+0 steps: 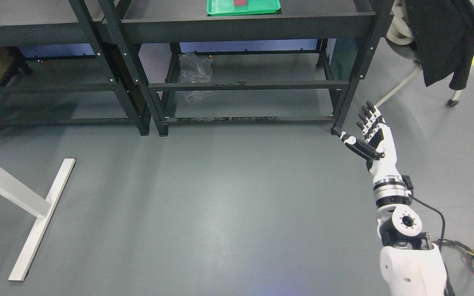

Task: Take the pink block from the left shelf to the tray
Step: 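Drive toward the shelf with the right hand raised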

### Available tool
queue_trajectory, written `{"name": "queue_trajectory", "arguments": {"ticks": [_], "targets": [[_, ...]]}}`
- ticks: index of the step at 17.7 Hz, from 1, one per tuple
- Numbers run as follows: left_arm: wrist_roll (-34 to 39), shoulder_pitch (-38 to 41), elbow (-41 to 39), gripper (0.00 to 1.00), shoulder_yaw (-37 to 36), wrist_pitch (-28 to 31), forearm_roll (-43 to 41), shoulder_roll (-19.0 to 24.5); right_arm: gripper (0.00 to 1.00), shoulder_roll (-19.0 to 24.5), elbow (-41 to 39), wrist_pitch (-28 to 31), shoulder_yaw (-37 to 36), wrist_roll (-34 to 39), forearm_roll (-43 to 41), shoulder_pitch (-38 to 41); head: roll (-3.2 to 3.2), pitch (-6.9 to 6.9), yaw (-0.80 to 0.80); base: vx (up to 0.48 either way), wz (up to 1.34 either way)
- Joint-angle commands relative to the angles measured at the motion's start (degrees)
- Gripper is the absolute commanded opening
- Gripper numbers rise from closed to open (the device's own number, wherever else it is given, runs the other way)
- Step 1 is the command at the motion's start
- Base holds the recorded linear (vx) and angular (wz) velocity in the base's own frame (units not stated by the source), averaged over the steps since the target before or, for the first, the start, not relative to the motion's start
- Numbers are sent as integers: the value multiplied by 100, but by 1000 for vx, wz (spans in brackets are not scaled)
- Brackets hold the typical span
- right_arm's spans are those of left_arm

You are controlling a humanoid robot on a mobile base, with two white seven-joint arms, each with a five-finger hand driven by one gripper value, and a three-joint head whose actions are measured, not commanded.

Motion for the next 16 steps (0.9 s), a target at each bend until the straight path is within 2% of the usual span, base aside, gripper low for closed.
{"name": "queue_trajectory", "arguments": {"ticks": [1,4,6,11,14,16], "targets": [[1,114,-100,100,0,4,0,99,100,-100,-24,20,187,-318,1512,-467,0,0,0,147,13],[1,114,-100,100,0,4,0,99,100,-100,-32,64,221,-1127,4264,-547,0,0,0,154,-1],[1,114,-100,100,0,4,0,99,100,-104,-50,46,274,-1129,5279,-599,0,0,0,172,-4],[1,114,-100,100,0,4,0,99,100,-482,-172,64,379,-1191,5765,-591,0,0,0,171,-33],[1,114,-100,100,0,4,0,99,100,-887,-375,46,616,-1121,6985,-512,0,0,0,136,261],[1,114,-100,100,0,4,0,99,100,-879,-586,72,635,-1260,7164,-432,0,0,0,139,425]]}}
